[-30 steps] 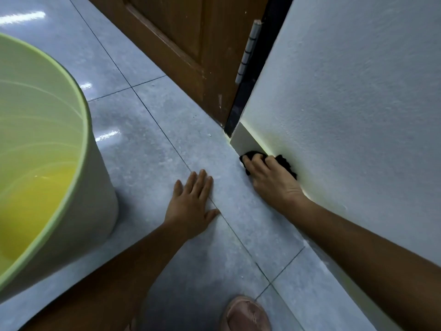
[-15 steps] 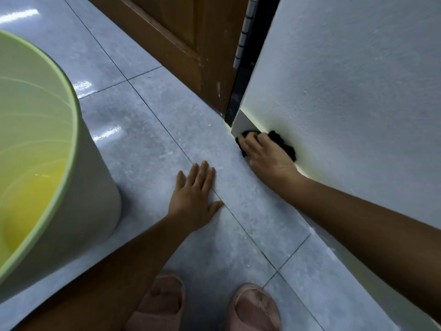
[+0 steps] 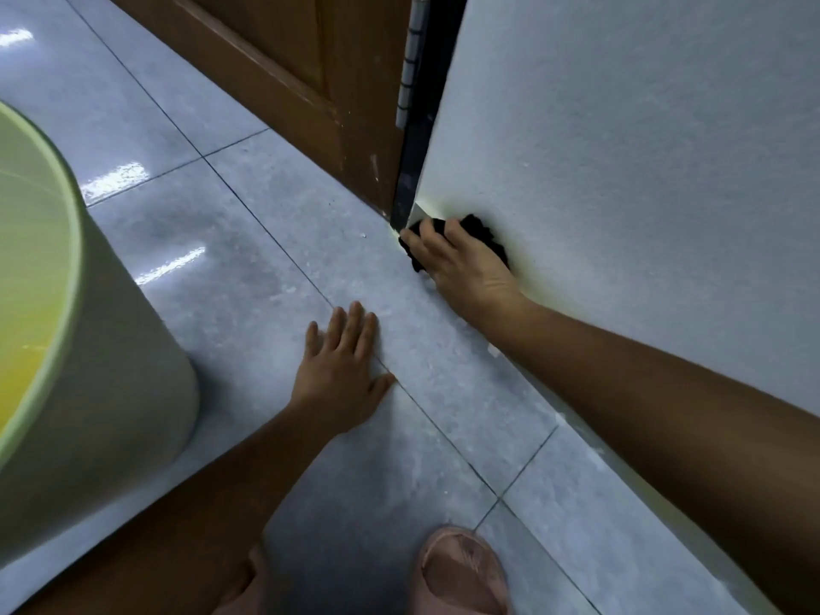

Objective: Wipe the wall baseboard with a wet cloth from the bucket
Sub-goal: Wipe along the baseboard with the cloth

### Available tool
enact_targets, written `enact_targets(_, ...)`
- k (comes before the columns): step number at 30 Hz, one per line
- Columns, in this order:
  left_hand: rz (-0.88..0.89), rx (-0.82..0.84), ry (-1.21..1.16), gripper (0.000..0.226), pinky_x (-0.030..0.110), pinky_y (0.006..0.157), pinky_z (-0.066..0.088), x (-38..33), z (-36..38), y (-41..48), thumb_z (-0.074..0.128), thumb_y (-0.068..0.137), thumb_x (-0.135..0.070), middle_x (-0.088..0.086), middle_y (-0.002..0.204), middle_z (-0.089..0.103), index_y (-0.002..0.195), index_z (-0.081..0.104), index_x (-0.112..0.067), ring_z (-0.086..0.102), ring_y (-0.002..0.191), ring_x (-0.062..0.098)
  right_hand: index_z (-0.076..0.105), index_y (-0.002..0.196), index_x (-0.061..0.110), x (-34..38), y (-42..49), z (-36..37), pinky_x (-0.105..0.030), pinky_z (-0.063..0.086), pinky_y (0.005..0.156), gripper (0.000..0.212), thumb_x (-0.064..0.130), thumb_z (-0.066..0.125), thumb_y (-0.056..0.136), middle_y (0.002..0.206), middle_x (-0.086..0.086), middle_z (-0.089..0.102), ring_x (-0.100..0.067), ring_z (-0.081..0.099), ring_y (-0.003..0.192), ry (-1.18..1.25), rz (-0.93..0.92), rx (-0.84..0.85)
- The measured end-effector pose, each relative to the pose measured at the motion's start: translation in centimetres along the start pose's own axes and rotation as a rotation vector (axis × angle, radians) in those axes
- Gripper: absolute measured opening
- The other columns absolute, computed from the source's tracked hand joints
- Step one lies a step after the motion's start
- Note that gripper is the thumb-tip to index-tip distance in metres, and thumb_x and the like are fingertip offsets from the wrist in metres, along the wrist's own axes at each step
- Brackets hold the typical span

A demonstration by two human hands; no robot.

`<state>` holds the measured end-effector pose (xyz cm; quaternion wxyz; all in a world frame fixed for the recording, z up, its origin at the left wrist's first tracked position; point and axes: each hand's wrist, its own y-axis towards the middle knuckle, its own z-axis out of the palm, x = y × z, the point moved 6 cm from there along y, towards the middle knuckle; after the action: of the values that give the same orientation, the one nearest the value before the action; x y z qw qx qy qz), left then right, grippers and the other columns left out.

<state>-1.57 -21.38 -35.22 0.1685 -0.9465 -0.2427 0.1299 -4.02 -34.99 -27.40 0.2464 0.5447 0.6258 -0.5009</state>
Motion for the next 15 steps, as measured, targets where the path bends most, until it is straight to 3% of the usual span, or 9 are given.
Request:
enact_targets(4, 0.139, -0.061, 0.004, 0.078, 0.045, 0.116, -0.01, -2.1, -0.2, -0.4, 0.025, 0.096, -0.055, 0.008, 0.159, -0.018, 0.151, -0.011, -0.013, -0.017, 0.146, 0.025, 0.032, 0.144, 0.005, 2.2, -4.5, 0.7, -0.041, 0.033, 0.102, 0.048, 0.017, 0.034, 0.097, 0.154, -0.017, 0.013, -0.031, 0.023, 0.135, -0.038, -0.1, 0.041)
enact_targets(9, 0.229, 0.107, 0.017, 0.077, 0.047, 0.119, -0.004, -5.4, 1.5, -2.4, 0.022, 0.097, -0.056, 0.007, 0.158, -0.021, 0.15, -0.014, -0.013, -0.018, 0.146, 0.025, 0.031, 0.145, 0.005, 3.8, -10.3, 1.2, -0.04, 0.03, 0.102, 0.049, 0.014, 0.037, 0.097, 0.156, -0.017, 0.006, -0.032, 0.021, 0.137, -0.088, -0.164, 0.122)
enact_targets(15, 0.196, 0.137, 0.088, 0.082, 0.048, 0.119, -0.002, -5.9, 1.3, -2.7, 0.029, 0.096, -0.056, 0.009, 0.159, -0.019, 0.15, -0.013, -0.012, -0.015, 0.147, 0.027, 0.033, 0.147, 0.018, 1.1, -6.8, -0.1, -0.037, 0.026, 0.104, 0.054, 0.035, 0.043, 0.097, 0.155, -0.004, 0.016, -0.03, 0.019, 0.136, 0.035, 0.045, 0.18)
